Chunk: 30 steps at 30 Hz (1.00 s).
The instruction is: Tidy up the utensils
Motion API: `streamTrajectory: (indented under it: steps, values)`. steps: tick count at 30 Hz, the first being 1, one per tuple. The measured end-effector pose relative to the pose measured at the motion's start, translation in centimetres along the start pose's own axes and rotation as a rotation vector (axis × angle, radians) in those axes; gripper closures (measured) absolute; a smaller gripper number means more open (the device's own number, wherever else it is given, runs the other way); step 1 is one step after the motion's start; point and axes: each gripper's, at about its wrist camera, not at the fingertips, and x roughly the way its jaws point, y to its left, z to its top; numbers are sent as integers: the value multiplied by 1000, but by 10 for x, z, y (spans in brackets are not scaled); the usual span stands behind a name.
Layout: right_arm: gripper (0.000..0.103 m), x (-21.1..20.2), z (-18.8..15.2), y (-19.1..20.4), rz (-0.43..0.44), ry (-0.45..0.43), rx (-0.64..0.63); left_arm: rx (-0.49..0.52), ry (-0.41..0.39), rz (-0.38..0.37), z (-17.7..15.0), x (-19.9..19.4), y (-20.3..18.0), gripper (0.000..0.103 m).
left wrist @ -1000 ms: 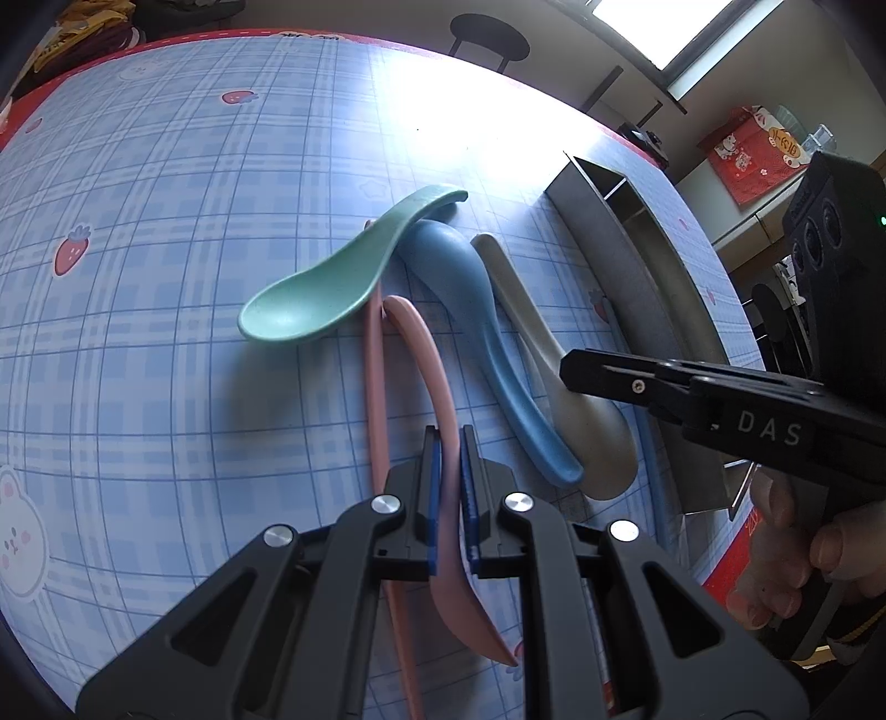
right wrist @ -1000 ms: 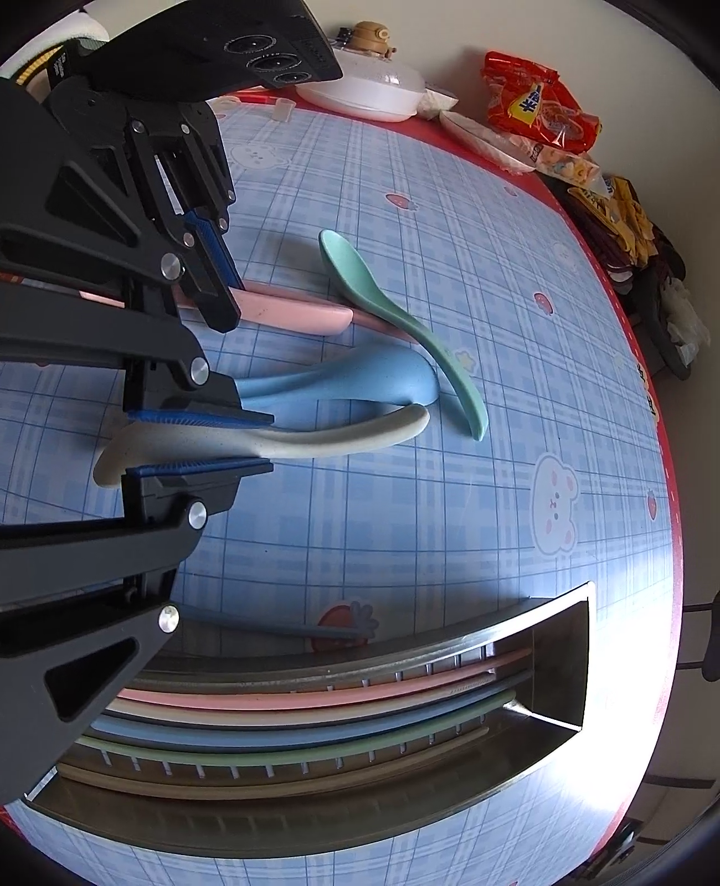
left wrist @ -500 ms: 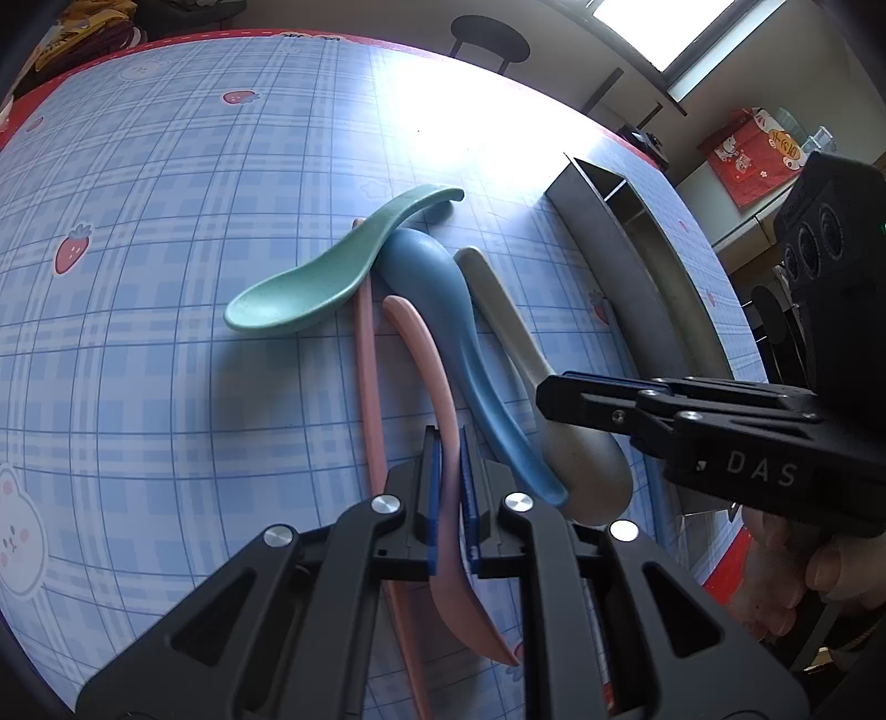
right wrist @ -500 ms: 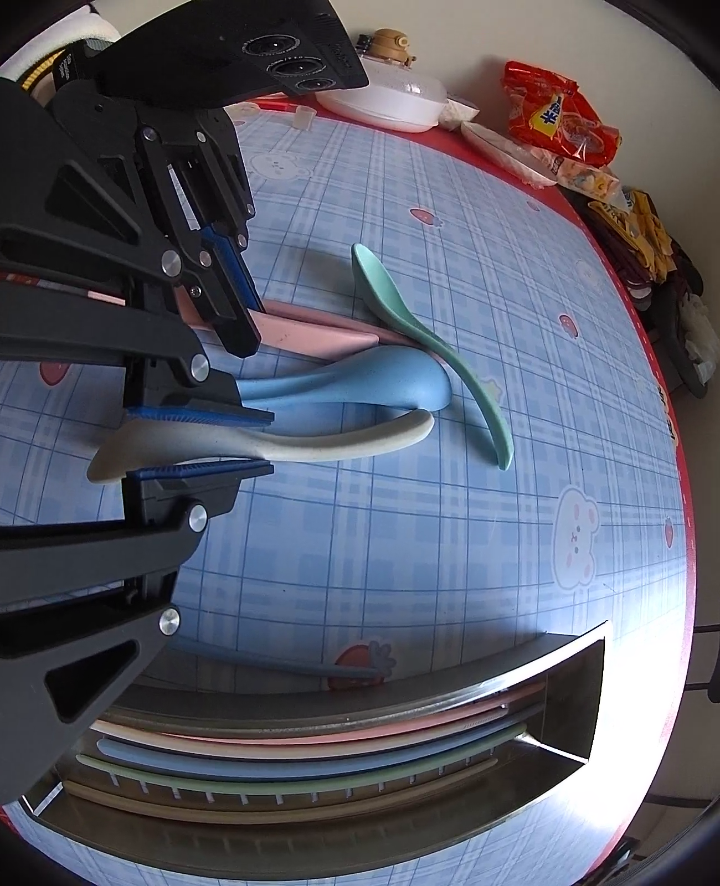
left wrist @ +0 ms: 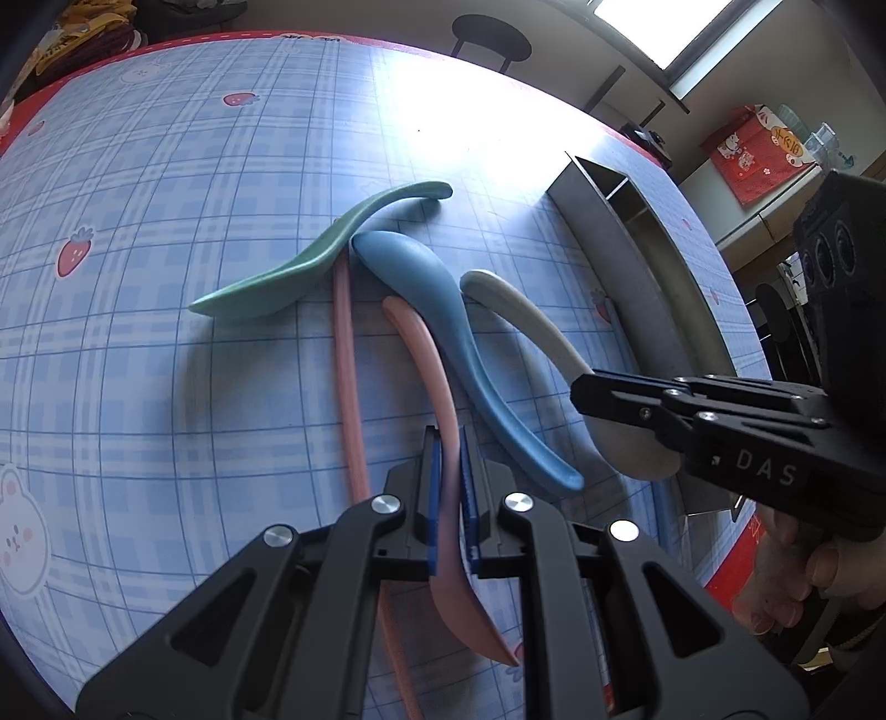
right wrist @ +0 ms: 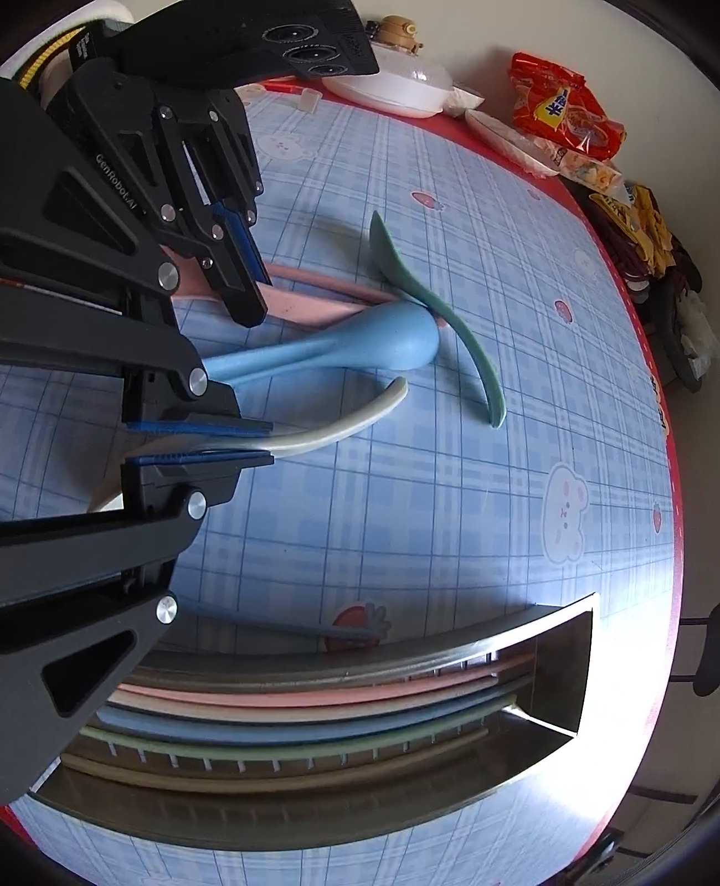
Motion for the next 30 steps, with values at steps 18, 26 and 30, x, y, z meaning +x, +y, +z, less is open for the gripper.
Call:
streamTrajectory:
  steps: [18, 26, 30]
  values:
    - [97, -15, -14, -7, 55, -52, 61, 4, 34, 29, 4, -4, -9, 92]
    - [97, -44, -24, -19, 116, -122, 111, -6, 4, 33, 4, -35, -19, 92]
    - [97, -60, -28, -32, 116, -166, 132, 14, -12, 48, 7, -46, -29, 92]
